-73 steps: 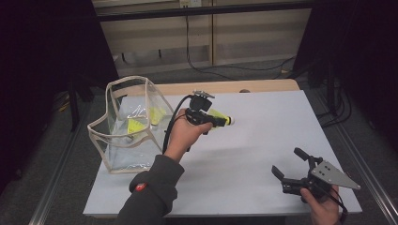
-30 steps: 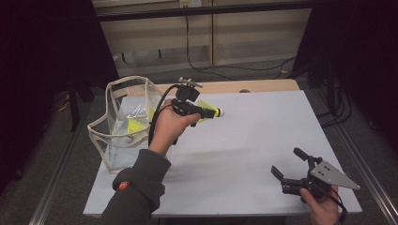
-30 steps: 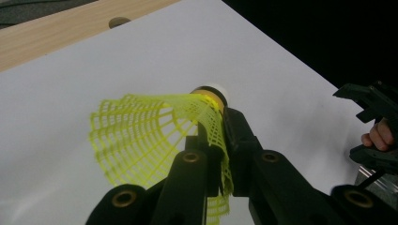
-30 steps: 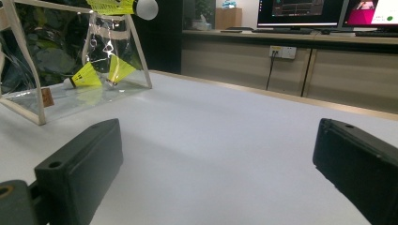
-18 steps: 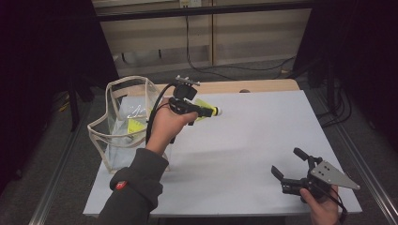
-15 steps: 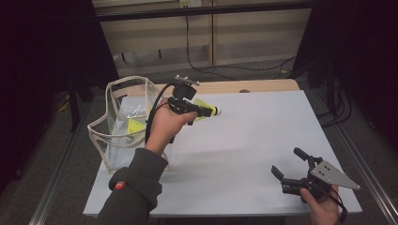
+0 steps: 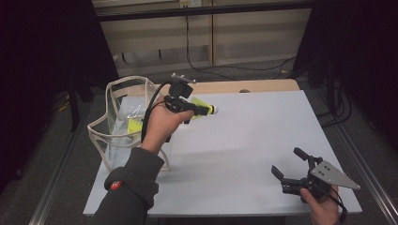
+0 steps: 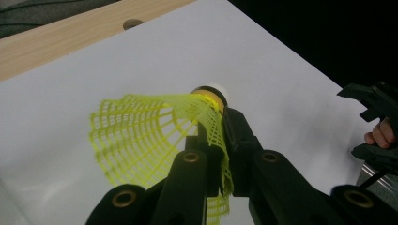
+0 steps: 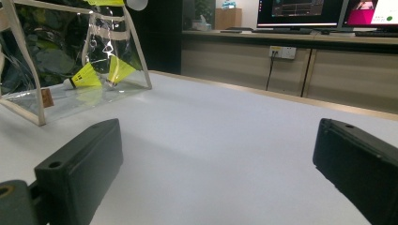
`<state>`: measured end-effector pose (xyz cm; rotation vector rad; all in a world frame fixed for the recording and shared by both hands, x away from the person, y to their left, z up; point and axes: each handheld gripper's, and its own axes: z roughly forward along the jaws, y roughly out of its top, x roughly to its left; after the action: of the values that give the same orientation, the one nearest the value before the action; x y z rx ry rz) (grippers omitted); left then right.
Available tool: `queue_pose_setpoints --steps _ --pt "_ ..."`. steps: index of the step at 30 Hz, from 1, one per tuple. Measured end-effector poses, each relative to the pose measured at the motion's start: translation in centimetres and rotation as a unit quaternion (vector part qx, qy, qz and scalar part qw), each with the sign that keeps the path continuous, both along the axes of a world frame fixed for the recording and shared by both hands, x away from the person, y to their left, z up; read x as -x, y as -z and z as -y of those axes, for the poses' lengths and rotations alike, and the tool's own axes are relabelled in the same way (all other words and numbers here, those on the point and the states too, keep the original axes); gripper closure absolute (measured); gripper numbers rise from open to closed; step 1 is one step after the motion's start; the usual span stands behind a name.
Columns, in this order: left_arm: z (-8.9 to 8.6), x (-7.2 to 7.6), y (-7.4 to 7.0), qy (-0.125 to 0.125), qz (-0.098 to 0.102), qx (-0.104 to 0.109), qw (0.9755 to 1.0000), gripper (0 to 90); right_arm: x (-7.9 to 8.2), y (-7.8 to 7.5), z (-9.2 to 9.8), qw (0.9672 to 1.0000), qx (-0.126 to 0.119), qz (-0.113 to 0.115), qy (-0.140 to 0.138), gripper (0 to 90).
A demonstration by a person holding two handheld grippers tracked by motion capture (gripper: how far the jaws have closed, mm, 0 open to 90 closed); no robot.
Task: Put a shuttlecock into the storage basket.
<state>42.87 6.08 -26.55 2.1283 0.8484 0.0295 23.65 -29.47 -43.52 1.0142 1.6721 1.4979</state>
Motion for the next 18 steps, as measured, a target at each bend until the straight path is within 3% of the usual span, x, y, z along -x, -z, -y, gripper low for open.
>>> queue_pose_setpoints --steps 18 --pt "-1.0 0.1 -1.2 -0.01 0.007 -0.001 0.9999 86.9 0.0 0.0 0.0 1.0 -0.001 0.0 0.001 1.8"
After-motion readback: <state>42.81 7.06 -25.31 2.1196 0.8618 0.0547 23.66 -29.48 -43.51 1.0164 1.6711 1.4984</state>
